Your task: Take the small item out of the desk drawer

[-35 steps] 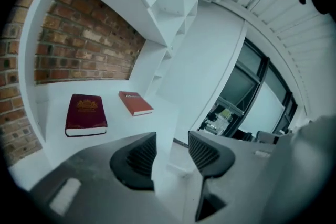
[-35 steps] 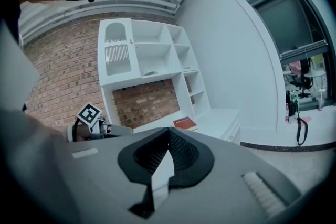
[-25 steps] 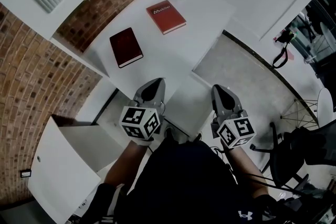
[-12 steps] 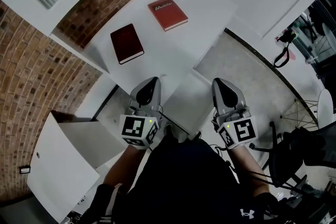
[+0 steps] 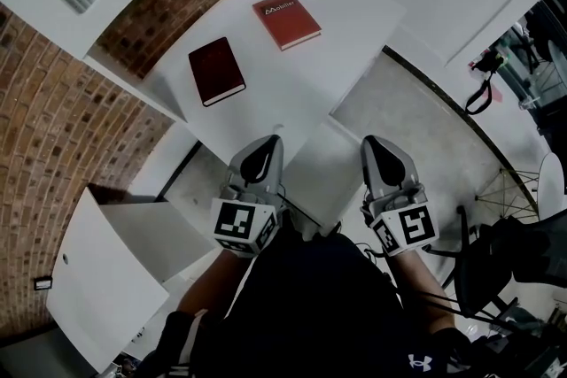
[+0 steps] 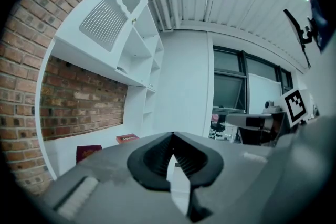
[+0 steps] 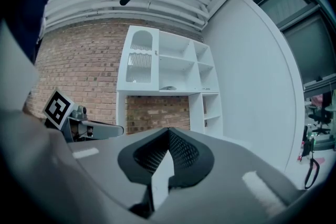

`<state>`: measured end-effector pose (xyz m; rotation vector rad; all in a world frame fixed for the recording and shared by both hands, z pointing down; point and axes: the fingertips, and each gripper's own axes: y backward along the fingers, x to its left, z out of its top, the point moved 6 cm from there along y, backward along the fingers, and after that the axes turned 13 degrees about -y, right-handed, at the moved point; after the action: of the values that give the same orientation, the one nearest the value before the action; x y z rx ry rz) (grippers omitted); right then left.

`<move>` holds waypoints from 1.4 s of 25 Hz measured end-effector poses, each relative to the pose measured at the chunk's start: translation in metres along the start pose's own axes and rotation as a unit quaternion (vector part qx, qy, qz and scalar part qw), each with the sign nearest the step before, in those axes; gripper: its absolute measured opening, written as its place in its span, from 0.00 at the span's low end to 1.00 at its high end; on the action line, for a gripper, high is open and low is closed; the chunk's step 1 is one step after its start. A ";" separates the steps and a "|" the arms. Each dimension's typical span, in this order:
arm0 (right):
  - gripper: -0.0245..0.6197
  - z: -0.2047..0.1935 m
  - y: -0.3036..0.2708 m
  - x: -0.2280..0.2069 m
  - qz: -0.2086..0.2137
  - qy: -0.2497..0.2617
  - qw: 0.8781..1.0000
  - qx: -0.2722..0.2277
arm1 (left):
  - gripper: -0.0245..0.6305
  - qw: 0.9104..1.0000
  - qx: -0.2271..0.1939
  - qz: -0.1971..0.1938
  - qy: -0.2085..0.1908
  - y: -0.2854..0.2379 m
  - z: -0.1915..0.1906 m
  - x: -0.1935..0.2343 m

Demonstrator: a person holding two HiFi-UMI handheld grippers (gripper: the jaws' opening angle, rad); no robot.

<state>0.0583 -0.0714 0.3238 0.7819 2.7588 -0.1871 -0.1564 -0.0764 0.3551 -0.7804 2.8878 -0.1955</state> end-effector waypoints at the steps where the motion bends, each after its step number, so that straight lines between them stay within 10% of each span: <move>1: 0.04 0.001 0.000 0.000 -0.001 -0.001 1.000 -0.001 | 0.04 1.000 0.002 0.001 -0.002 0.000 0.000 0.000; 35: 0.04 -0.011 -0.010 -0.007 -0.026 -0.021 0.999 0.008 | 0.04 1.000 0.028 0.001 0.012 -0.010 -0.024 0.019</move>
<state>0.0567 -0.0810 0.3372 0.7031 2.7423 -0.2325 -0.1721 -0.0927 0.3782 -0.7705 2.8913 -0.2859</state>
